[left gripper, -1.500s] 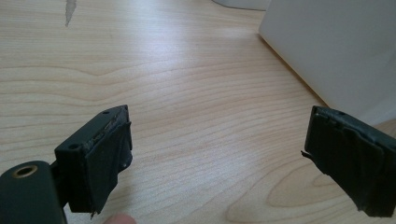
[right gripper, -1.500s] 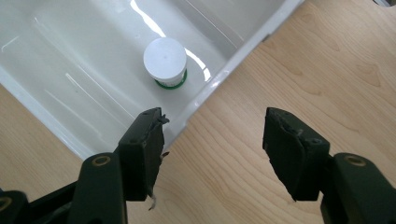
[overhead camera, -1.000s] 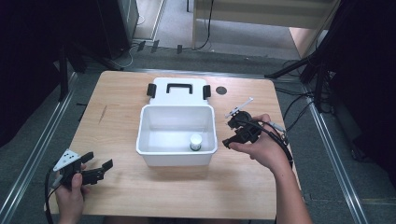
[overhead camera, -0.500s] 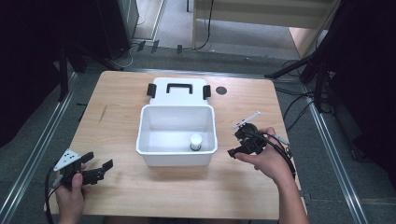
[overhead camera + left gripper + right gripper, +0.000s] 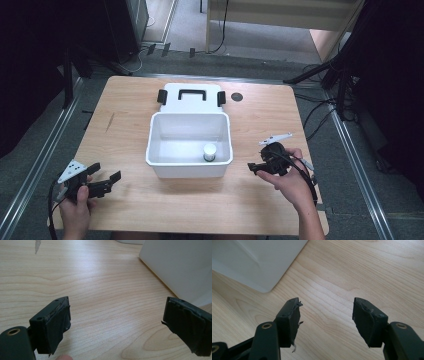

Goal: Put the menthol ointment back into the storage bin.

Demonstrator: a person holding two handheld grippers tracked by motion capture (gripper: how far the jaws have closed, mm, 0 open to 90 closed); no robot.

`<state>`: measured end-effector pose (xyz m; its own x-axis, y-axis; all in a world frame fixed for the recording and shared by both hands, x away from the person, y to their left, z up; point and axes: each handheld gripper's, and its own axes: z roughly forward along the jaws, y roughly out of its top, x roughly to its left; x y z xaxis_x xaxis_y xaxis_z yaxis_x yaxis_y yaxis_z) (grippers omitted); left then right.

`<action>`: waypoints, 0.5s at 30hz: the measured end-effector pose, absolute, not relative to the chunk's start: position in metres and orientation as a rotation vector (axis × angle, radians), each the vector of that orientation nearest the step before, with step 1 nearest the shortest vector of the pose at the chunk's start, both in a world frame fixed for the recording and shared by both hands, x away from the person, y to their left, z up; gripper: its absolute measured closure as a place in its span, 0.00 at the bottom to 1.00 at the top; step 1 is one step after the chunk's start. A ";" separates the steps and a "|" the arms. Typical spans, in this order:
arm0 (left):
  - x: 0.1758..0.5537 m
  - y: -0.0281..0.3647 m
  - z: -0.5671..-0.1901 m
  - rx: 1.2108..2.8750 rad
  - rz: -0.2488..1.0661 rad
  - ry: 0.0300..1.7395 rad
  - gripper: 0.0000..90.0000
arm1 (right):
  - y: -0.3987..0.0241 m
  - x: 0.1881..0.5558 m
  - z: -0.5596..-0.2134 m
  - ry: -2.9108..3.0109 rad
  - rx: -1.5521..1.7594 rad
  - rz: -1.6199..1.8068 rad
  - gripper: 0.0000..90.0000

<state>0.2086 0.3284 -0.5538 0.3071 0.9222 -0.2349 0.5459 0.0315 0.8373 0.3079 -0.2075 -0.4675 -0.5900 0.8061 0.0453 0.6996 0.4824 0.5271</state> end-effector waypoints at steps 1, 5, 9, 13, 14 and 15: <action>0.209 0.328 -0.554 1.641 0.504 1.358 0.09 | -0.210 0.304 -0.472 2.498 1.294 0.790 0.44; 0.209 0.328 -0.554 1.642 0.505 1.359 0.09 | -0.214 0.297 -0.478 2.449 1.297 0.845 0.44; 0.209 0.329 -0.554 1.642 0.504 1.359 0.09 | -0.221 0.288 -0.487 2.395 1.332 0.941 0.44; 0.209 0.328 -0.554 1.642 0.504 1.359 0.09 | -0.229 0.278 -0.501 2.352 1.349 1.003 0.44; 0.209 0.328 -0.554 1.641 0.505 1.360 0.09 | -0.231 0.274 -0.504 2.342 1.350 1.034 0.44; 0.209 0.328 -0.554 1.641 0.504 1.360 0.09 | -0.233 0.271 -0.508 2.325 1.355 1.062 0.44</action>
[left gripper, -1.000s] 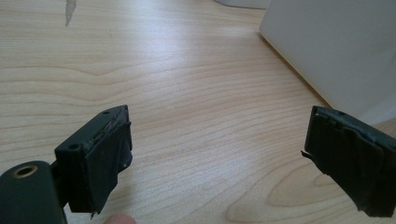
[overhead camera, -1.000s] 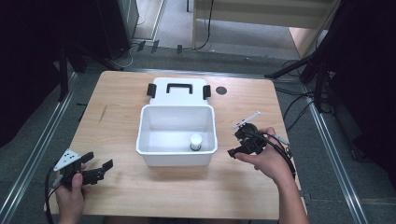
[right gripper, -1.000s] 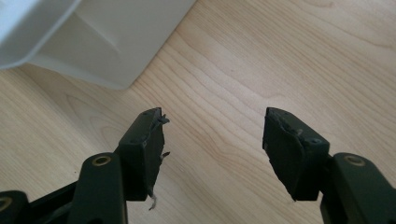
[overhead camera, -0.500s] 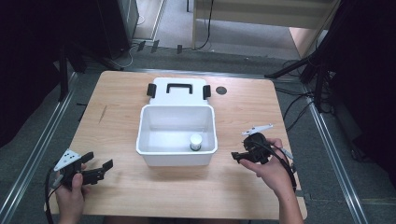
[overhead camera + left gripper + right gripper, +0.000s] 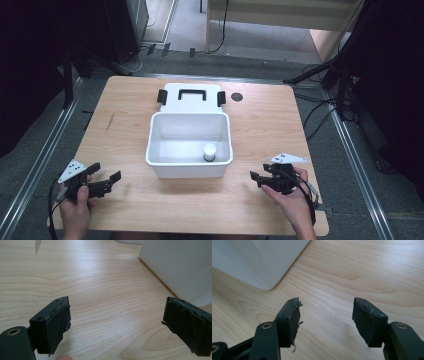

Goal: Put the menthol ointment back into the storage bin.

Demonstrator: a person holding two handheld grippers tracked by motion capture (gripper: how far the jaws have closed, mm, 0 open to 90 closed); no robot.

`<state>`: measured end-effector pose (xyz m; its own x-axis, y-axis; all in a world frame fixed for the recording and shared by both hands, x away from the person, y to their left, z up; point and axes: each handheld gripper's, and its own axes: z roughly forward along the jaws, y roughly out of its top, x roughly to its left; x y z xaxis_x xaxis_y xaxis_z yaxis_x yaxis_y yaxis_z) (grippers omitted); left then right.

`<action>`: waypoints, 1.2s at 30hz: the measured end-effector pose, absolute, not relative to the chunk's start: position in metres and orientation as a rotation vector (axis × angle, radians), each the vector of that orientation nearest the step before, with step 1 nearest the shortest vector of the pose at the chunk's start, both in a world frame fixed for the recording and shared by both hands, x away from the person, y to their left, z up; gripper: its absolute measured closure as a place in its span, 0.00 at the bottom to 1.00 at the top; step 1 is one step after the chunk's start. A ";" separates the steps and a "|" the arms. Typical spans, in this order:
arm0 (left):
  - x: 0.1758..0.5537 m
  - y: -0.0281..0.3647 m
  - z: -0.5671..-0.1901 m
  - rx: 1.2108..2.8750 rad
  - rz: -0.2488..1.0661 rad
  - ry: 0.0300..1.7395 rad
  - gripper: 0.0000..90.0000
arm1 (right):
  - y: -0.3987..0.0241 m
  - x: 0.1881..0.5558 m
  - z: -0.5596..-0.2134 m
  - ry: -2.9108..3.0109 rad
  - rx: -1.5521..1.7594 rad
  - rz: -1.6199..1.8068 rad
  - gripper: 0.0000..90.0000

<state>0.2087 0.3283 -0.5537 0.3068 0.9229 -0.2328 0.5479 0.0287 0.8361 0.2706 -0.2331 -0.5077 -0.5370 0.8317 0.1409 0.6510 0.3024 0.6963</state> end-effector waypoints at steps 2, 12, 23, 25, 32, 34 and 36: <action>0.209 0.328 -0.554 1.641 0.505 1.360 0.09 | -0.235 0.267 -0.511 2.307 1.358 1.085 0.44; 0.209 0.327 -0.554 1.648 0.509 1.363 0.09 | -0.264 0.235 -0.534 2.083 1.396 1.287 0.46; 0.208 0.327 -0.554 1.643 0.515 1.361 0.09 | -0.271 0.214 -0.546 1.955 1.392 1.382 0.36; 0.208 0.328 -0.553 1.639 0.518 1.360 0.09 | -0.268 0.218 -0.549 1.946 1.405 1.365 0.33; 0.207 0.327 -0.553 1.634 0.534 1.359 0.09 | -0.266 0.221 -0.549 1.915 1.427 1.353 0.30; 0.207 0.327 -0.553 1.632 0.536 1.359 0.09 | -0.267 0.221 -0.549 1.912 1.442 1.361 0.30; 0.206 0.327 -0.553 1.631 0.534 1.360 0.09 | -0.267 0.222 -0.549 1.911 1.443 1.353 0.30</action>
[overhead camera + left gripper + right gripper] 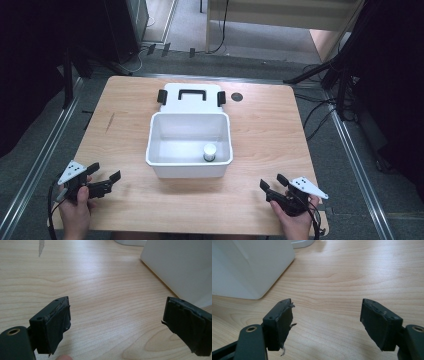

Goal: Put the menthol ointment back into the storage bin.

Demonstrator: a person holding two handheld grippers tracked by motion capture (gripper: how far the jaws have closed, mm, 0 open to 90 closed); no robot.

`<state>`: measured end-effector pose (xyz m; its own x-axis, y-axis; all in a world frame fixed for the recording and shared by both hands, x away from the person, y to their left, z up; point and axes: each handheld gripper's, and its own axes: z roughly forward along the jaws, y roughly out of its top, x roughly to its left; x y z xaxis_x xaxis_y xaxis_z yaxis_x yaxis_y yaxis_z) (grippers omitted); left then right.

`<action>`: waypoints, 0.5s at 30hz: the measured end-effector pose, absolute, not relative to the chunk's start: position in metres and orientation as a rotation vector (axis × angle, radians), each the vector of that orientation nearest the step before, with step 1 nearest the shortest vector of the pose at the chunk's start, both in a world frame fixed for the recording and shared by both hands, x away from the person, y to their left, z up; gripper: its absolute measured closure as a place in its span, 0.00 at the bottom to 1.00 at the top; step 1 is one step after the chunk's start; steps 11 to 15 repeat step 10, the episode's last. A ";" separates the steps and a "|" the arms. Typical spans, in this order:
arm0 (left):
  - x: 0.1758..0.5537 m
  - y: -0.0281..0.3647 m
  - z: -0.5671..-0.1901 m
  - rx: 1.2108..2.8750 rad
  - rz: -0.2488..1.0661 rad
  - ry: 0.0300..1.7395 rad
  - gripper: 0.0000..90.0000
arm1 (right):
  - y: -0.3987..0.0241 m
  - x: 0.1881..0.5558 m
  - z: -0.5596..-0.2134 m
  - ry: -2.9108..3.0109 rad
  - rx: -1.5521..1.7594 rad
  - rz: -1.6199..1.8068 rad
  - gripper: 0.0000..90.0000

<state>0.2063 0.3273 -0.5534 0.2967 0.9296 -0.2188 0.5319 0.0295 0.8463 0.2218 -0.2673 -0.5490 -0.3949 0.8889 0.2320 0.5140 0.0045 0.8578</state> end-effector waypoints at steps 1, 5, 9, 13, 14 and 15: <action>0.206 0.327 -0.553 1.631 0.531 1.361 0.09 | -0.267 0.222 -0.549 1.914 1.442 1.351 0.30; 0.205 0.327 -0.553 1.631 0.542 1.356 0.09 | -0.266 0.222 -0.549 1.920 1.451 1.348 0.29; 0.205 0.327 -0.553 1.629 0.542 1.355 0.09 | -0.267 0.222 -0.549 1.919 1.453 1.349 0.29; 0.205 0.327 -0.553 1.629 0.542 1.354 0.09 | -0.267 0.222 -0.549 1.922 1.456 1.348 0.29; 0.205 0.327 -0.553 1.629 0.542 1.354 0.09 | -0.267 0.222 -0.549 1.922 1.456 1.348 0.29; 0.205 0.327 -0.553 1.629 0.542 1.354 0.09 | -0.267 0.222 -0.549 1.922 1.456 1.348 0.29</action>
